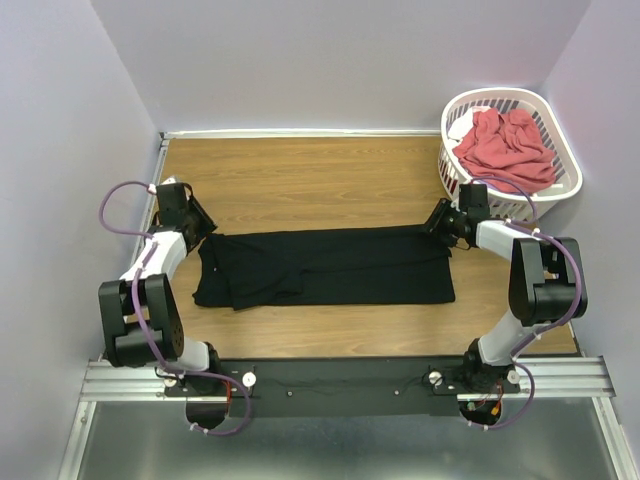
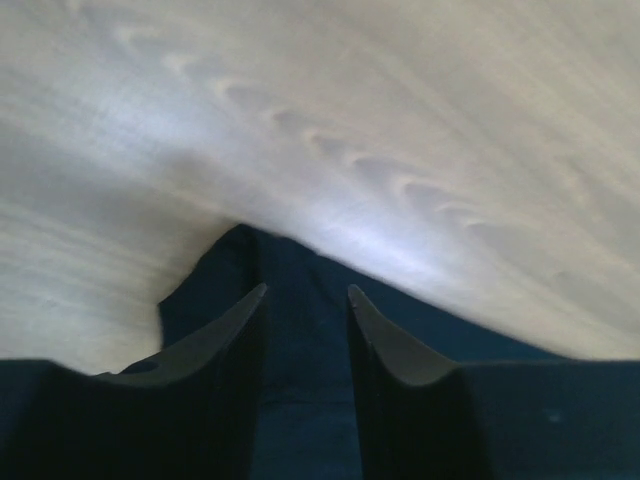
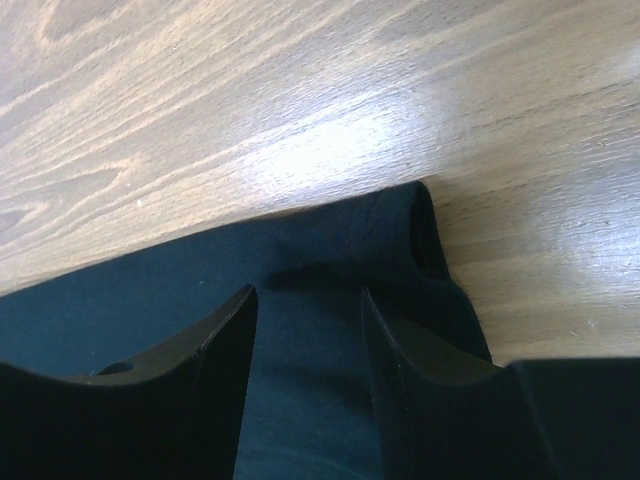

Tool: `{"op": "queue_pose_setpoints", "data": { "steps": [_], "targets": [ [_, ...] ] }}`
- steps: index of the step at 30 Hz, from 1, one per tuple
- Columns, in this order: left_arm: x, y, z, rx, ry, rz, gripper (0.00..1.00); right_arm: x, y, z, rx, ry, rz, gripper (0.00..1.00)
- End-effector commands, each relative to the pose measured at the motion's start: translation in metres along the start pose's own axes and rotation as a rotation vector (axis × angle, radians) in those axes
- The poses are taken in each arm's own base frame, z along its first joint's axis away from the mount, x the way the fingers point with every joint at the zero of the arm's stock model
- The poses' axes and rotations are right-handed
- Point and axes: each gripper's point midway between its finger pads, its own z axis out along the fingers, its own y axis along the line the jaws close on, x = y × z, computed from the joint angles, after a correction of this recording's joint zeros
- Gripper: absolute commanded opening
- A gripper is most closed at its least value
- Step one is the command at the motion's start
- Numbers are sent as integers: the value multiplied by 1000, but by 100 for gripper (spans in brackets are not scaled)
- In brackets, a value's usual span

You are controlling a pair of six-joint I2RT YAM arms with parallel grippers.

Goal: Fold and stack the t-shirts
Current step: Fold the tshirt

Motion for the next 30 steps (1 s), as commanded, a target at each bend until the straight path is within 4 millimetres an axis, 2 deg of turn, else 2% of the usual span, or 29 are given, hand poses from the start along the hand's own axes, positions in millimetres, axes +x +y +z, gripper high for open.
{"op": "queue_pose_setpoints", "data": {
  "steps": [1,3,8,17,21,23,26,29,30],
  "targets": [
    [20,32,11,-109,62,40,42,12,-7,1,1,55,-9,54],
    [27,35,21,-113,97,53,40,14,-8,2,4,62,-7,54],
    [20,31,34,-102,107,66,39,17,-11,3,14,66,-9,54],
    [30,37,46,-117,146,73,39,21,-13,5,17,77,-7,54],
    [28,37,48,-122,145,73,20,22,-16,7,26,79,-5,54],
    [24,36,49,-119,138,78,20,24,-18,7,34,80,-4,53],
    [17,34,52,-116,129,102,2,26,-20,9,40,84,-5,53],
    [3,31,50,-123,101,117,0,29,-26,10,64,86,-3,53],
    [-4,36,48,-157,79,119,0,30,-28,11,69,87,0,53]
  ]
}}
